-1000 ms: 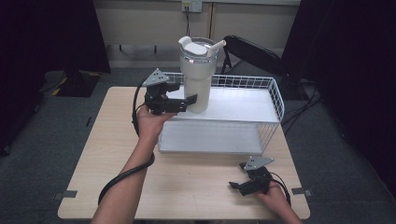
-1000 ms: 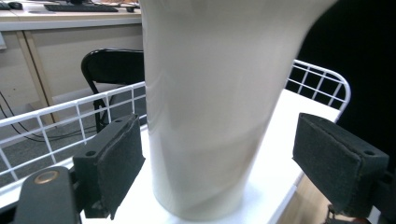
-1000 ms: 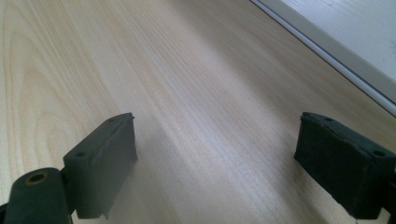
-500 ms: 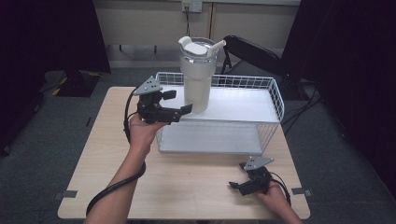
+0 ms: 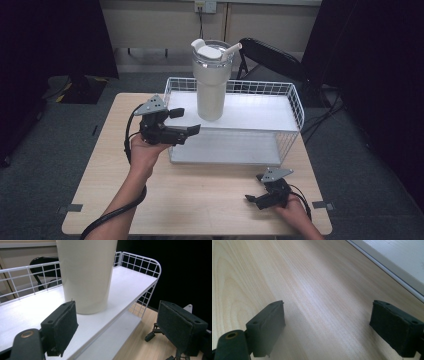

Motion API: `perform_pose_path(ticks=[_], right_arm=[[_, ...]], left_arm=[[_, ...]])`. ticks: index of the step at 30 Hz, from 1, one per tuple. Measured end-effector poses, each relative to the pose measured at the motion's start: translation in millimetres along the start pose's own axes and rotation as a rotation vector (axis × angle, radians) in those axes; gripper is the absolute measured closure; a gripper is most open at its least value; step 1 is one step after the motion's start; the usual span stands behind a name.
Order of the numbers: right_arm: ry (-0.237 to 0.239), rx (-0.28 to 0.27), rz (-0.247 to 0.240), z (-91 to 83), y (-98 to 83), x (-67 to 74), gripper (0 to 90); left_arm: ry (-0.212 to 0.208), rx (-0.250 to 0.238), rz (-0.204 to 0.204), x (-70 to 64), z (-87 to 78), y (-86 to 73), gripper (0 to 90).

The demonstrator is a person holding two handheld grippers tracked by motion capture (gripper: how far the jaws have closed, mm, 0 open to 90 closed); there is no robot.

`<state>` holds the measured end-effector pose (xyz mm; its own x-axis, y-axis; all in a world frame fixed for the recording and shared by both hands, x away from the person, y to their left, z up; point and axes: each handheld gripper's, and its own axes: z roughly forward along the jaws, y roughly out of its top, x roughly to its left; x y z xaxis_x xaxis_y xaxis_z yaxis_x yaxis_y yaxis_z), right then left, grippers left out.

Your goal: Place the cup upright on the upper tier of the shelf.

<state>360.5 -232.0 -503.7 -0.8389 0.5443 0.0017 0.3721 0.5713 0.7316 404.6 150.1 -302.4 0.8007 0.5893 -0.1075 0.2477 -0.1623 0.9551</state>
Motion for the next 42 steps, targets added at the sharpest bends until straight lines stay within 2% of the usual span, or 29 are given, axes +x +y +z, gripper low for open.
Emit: perform_pose_path(ticks=[7, 12, 21, 32, 37, 42], right_arm=[[0.000, 0.000, 0.000, 0.0, 0.0, 0.0, 11.9], [0.001, 0.000, 0.000, 0.0, 0.0, 0.0, 11.9], [0.000, 0.000, 0.001, 0.0, 0.0, 0.0, 11.9], [-0.002, 0.000, 0.002, 0.0, 0.1, 0.3, 11.9], [-0.002, 0.001, 0.003, 0.0, 0.1, 0.3, 11.9], [-0.004, -0.001, 0.004, 0.1, 0.1, 0.5, 11.9]], left_arm=[[0.009, -0.001, -0.006, -0.7, -9.3, -14.8, 16.9], [0.005, 0.009, -0.031, 1.3, -16.1, -26.8, 17.2], [0.029, 0.020, -0.054, 2.3, -26.8, -48.8, 18.1], [0.051, 0.042, -0.064, 4.7, -31.8, -75.0, 18.0], [0.054, 0.047, -0.085, 5.5, -33.7, -87.2, 18.2], [0.053, 0.053, -0.085, 6.0, -33.9, -98.7, 18.0]])
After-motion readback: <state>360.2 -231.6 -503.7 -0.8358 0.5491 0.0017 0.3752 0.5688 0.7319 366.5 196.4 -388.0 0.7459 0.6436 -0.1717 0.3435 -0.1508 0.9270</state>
